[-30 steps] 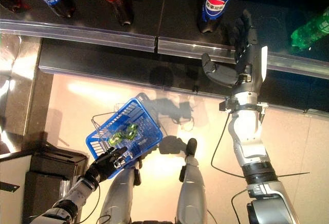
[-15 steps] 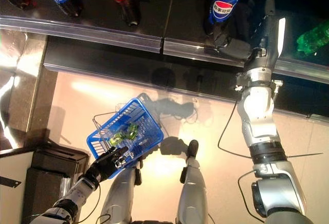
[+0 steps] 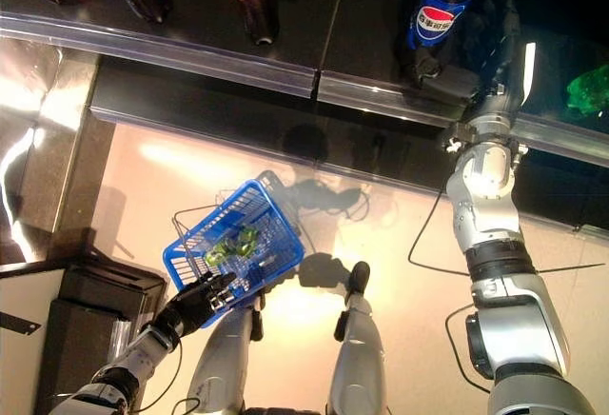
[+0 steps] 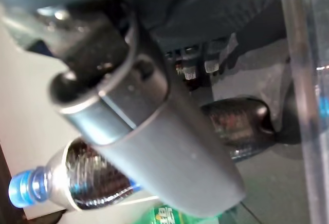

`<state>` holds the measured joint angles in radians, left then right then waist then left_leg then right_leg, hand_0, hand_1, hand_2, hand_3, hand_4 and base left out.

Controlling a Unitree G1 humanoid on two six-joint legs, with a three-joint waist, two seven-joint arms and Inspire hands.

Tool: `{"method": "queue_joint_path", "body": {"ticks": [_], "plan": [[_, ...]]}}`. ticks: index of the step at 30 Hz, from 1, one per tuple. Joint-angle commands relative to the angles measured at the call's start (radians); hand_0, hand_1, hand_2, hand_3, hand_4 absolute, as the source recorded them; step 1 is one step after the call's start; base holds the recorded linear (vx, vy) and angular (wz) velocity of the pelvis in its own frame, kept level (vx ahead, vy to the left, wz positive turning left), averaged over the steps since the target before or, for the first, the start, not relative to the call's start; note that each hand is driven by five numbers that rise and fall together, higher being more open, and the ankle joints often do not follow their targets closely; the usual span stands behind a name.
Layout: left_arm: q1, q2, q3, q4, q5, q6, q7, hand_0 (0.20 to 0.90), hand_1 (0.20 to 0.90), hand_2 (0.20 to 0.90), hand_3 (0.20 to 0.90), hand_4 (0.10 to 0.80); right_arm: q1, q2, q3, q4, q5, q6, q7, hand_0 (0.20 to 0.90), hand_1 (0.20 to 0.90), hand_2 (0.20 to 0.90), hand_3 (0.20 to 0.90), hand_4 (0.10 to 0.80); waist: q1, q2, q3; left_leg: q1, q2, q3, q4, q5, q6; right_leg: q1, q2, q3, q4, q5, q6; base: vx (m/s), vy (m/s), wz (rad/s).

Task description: Pick up the drink and place into the basket.

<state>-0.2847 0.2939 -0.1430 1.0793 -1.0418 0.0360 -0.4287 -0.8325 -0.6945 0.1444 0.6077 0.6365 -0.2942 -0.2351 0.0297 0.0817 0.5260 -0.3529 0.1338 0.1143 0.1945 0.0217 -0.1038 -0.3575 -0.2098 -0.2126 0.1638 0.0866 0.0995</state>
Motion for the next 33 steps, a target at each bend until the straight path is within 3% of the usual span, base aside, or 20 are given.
{"method": "queue_joint_path", "body": {"ticks": [1, 27, 28, 30, 33], "plan": [[0.064, 0.089, -0.046, -0.028, 0.001, -0.006, -0.062, 0.300, 0.300, 0.300, 0.200, 0.100, -0.153, -0.107, 0.025, -0.013, 0.035, -0.068, 0.029, 0.900, 0.900, 0.900, 0.900, 0.800, 0.014, -0.012, -0.053, -0.040, 0.012, -0.025, 0.066, -0.010, 0.025, 0.008, -0.044, 0.019, 0.116, -0.119, 0.001, 0.000, 0.000, 0.00], [0.055, 0.117, -0.079, -0.041, 0.014, 0.009, -0.068, 0.300, 0.300, 0.300, 0.200, 0.100, -0.358, -0.124, 0.179, 0.187, 0.020, 0.023, 0.063, 0.900, 0.900, 0.900, 0.900, 0.800, 0.065, -0.009, -0.048, -0.029, -0.001, -0.036, 0.037, 0.004, 0.031, 0.021, -0.051, -0.008, 0.101, -0.107, 0.011, -0.001, -0.002, 0.01], [0.054, 0.117, -0.080, -0.042, 0.014, 0.010, -0.066, 0.300, 0.300, 0.300, 0.200, 0.100, -0.363, -0.122, 0.182, 0.194, 0.024, 0.020, 0.062, 0.754, 0.754, 0.754, 0.730, 0.630, 0.066, -0.009, -0.049, -0.028, -0.001, -0.036, 0.035, 0.004, 0.031, 0.022, -0.051, -0.009, 0.100, -0.107, 0.011, -0.004, -0.004, 0.09], [0.053, 0.119, -0.081, -0.043, 0.016, 0.011, -0.066, 0.300, 0.300, 0.300, 0.200, 0.100, -0.375, -0.116, 0.182, 0.210, 0.046, 0.016, 0.061, 0.300, 0.300, 0.300, 0.200, 0.100, 0.070, -0.008, -0.049, -0.028, -0.003, -0.038, 0.033, 0.004, 0.031, 0.023, -0.051, -0.011, 0.098, -0.107, 0.012, -0.003, -0.002, 0.06], [0.049, 0.120, -0.083, -0.036, 0.016, 0.014, -0.071, 0.300, 0.300, 0.300, 0.200, 0.100, -0.390, -0.108, 0.182, 0.232, 0.067, 0.025, 0.053, 0.300, 0.300, 0.300, 0.200, 0.100, 0.074, -0.007, -0.051, -0.028, -0.005, -0.040, 0.032, 0.004, 0.032, 0.022, -0.052, -0.012, 0.099, -0.107, 0.012, 0.000, 0.001, 0.01]]}}
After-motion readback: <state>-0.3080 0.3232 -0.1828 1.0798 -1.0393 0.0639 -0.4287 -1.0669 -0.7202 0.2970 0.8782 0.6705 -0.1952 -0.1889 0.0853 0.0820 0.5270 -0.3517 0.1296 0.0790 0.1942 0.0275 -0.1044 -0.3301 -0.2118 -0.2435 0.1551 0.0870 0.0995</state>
